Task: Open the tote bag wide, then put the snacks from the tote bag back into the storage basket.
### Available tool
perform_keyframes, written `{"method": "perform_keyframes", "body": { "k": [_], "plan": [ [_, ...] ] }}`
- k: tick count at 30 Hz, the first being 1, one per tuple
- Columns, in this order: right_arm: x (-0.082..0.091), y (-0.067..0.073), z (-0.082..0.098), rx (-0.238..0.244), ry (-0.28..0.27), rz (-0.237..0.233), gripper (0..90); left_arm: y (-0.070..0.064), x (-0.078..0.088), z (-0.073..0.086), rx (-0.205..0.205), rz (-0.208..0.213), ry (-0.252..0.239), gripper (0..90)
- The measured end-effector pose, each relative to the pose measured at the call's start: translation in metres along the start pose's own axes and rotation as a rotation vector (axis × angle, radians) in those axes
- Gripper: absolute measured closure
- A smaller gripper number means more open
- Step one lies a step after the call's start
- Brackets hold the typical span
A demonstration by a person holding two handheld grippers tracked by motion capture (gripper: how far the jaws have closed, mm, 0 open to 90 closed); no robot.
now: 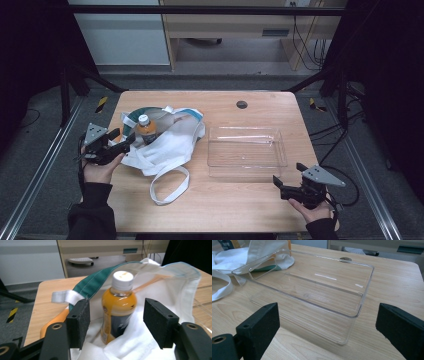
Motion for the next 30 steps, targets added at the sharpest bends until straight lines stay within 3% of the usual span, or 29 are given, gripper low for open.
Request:
{"method": "perform_keyframes", "body": {
  "k": [15, 30],
  "plan": [
    [-0.001, 0.000, 0.000, 0.007, 0.001, -0.001, 5.5, -0.021, -0.006, -0.007, -0.030, 0.031, -0.003, 33.0],
    [-0.001, 0.001, 0.001, 0.005, 0.003, -0.007, 5.5, -0.026, -0.029, -0.012, -0.068, 0.010, -0.002, 32.6]
  ]
}}
Point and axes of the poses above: each handheld gripper's, and its own axes: x roughly backward along the jaws, z roughly out of its underside, y roughly to its left, the point moved 4 cm from there along -x, roughly forward along the jaws, and after that the axes turned 6 degrees about -y, right-handed, at the moved point
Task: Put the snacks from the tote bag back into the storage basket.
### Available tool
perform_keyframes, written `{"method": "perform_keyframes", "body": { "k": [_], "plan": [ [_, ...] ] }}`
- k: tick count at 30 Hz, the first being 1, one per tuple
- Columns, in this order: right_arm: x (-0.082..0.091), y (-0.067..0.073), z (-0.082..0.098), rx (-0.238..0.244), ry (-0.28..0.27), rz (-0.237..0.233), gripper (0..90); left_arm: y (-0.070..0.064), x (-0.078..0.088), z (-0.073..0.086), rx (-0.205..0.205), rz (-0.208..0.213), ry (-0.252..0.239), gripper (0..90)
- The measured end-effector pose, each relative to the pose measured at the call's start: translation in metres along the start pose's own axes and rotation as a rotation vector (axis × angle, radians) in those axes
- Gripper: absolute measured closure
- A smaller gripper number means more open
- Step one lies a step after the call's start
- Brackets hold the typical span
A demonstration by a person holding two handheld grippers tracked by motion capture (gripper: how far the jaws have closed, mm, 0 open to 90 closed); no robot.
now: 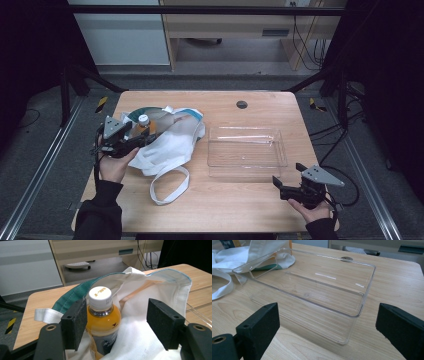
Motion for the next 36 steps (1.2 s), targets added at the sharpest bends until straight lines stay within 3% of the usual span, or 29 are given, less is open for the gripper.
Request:
{"method": "perform_keyframes", "body": {
  "k": [21, 31, 36],
  "plan": [
    [0.000, -0.002, 0.001, -0.007, 0.001, 0.000, 5.4, 0.011, -0.031, 0.001, 0.002, -0.034, 0.010, 36.8],
    [-0.001, -0.001, 0.001, -0.004, 0.006, 0.000, 5.5, 0.014, -0.045, 0.008, -0.007, -0.048, 0.025, 43.4],
    [-0.001, -0.001, 0.001, -0.005, 0.004, 0.001, 5.4, 0.017, -0.048, 0.010, 0.019, -0.054, 0.015, 47.6]
  ]
}}
Point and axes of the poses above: each handheld gripper's, and its own axes: x roughly backward along the jaws, z roughly out of its underside, y roughly to its left, the point moved 4 cm from there along -x, roughly forward along the jaws, and after that the axes turned 6 degrees about -y, right-handed, at the moved point
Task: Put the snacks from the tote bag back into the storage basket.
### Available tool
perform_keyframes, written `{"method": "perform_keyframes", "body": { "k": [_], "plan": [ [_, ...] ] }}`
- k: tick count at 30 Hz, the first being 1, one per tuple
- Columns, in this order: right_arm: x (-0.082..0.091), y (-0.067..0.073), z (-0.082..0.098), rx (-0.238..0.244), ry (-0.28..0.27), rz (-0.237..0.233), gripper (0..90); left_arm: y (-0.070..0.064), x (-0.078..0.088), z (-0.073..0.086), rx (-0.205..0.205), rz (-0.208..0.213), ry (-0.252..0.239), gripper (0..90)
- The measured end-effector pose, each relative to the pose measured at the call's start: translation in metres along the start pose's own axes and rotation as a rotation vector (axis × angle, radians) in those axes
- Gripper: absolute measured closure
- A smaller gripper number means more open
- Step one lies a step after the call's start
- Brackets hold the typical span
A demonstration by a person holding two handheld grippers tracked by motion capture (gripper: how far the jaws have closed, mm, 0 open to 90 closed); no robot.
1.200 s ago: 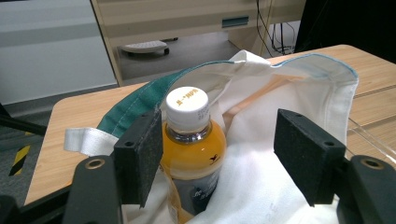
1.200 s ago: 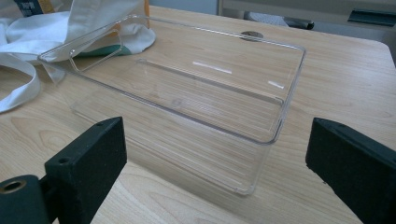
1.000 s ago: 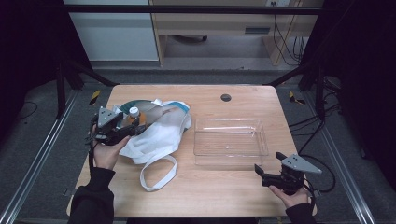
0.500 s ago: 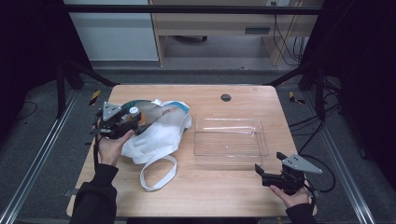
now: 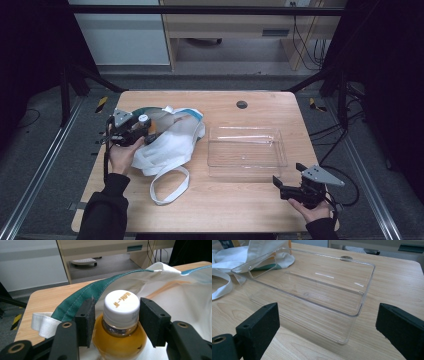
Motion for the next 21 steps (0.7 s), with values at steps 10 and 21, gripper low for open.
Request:
{"method": "perform_keyframes", "body": {
  "k": [10, 21],
  "plan": [
    [0.0002, 0.0002, 0.0000, 0.001, 0.001, 0.001, 5.5, -0.0012, -0.0018, 0.0013, -0.014, 0.001, -0.015, 53.3],
    [0.0003, -0.0001, 0.0001, -0.001, 0.000, -0.001, 5.4, -0.0028, -0.0087, 0.0030, -0.019, 0.006, -0.023, 56.2]
  ]
}}
Point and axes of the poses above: each handheld gripper's, and its own axes: x roughly backward along the jaws, z roughly out of its underside, y roughly to its left, the point moved 4 cm from there along -x, roughly forward along the jaws, and after that the axes turned 6 degrees about -y, right-handed, at the moved point
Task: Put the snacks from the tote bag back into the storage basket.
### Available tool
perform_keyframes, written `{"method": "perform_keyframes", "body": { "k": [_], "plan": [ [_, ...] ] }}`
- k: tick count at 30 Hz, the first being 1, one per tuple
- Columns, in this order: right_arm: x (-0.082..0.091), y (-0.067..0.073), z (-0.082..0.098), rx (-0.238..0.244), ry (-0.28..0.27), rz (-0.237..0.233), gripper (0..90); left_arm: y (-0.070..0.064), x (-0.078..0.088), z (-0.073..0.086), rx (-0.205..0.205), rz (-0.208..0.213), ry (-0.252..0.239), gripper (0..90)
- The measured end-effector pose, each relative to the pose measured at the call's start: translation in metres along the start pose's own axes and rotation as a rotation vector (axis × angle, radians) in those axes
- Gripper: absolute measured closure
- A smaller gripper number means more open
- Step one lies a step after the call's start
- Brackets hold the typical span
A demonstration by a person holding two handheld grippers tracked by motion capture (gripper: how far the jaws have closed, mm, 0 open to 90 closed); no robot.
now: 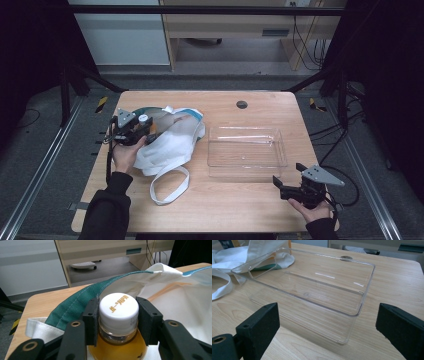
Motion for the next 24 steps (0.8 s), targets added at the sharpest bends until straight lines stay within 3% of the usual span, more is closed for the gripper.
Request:
{"method": "perform_keyframes", "body": {
  "k": [16, 24],
  "plan": [
    [0.000, 0.000, 0.000, -0.001, 0.004, 0.002, 5.4, -0.004, 0.001, -0.004, -0.023, -0.032, 0.010, 58.7],
    [0.000, 0.000, 0.000, -0.002, 0.004, 0.003, 5.4, -0.007, 0.011, -0.017, -0.043, -0.039, -0.017, 58.7]
  ]
}}
Point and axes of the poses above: each handheld gripper's, and its own axes: x roughly backward along the jaws, z roughly out of its underside, y roughly to its left, the point moved 4 cm from there along -x, roughly forward along the jaws, and after that the axes turned 6 degrees about -y, right-handed, at the moved point
